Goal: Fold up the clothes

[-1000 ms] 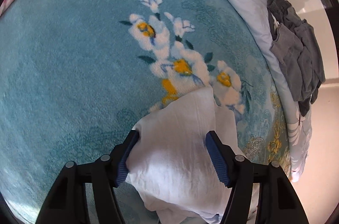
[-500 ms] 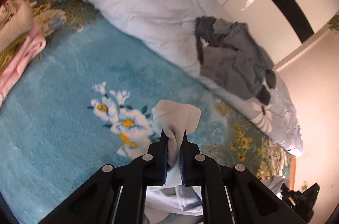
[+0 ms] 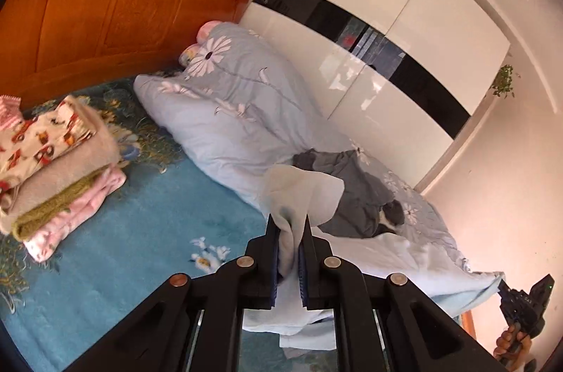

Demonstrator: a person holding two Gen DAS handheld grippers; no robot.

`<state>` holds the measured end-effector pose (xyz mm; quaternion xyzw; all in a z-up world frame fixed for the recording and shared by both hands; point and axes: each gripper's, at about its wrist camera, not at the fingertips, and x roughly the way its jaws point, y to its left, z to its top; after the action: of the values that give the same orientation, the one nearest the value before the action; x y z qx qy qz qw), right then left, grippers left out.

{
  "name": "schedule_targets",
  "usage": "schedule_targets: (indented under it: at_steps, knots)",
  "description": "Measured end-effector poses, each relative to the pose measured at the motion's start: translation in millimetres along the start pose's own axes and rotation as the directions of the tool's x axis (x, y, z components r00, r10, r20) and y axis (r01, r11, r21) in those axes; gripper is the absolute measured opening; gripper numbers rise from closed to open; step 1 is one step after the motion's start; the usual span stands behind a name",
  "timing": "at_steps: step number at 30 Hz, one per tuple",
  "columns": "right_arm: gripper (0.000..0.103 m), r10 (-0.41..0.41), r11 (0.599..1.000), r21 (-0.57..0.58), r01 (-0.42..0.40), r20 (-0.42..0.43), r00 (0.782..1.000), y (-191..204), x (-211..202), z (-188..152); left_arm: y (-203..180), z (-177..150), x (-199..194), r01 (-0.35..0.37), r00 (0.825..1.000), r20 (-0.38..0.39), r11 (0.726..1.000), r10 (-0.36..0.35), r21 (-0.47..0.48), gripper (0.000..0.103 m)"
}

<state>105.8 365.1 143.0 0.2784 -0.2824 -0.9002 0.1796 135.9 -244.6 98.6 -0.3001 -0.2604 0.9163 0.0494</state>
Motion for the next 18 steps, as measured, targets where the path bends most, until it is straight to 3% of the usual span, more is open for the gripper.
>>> schedule_targets:
  at_steps: [3,6,8,10,12,18]
  knots:
    - [0.007,-0.055,0.997,0.042,0.064,-0.190,0.980,-36.1,12.9,-51.4,37.5,-32.5,29.1,-0.101,0.988,-0.126,0.993,0.093,-0.059,0.009]
    - [0.007,-0.164,0.978,0.052,0.203,-0.412,0.896,-77.1,43.0,-122.8,66.4,-66.5,61.8,-0.192,0.953,-0.256,0.977,0.163,-0.096,0.009]
    - [0.007,-0.187,0.965,0.064,0.254,-0.513,0.838,-100.2,56.5,-164.3,83.7,-85.1,80.0,-0.249,0.923,-0.329,0.962,0.202,-0.111,0.009]
    - [0.007,-0.204,0.952,0.068,0.299,-0.585,0.785,-115.3,67.0,-195.3,91.6,-85.2,82.1,-0.283,0.912,-0.339,0.953,0.232,-0.110,0.009]
    - [0.007,-0.235,0.941,0.047,0.335,-0.622,0.747,-125.5,68.9,-213.3,99.6,-85.3,84.2,-0.316,0.900,-0.349,0.942,0.262,-0.109,0.009]
    - [0.009,-0.196,0.942,0.084,0.326,-0.651,0.733,-134.5,53.9,-214.2,122.4,-84.5,93.7,-0.402,0.856,-0.394,0.910,0.334,-0.101,0.010]
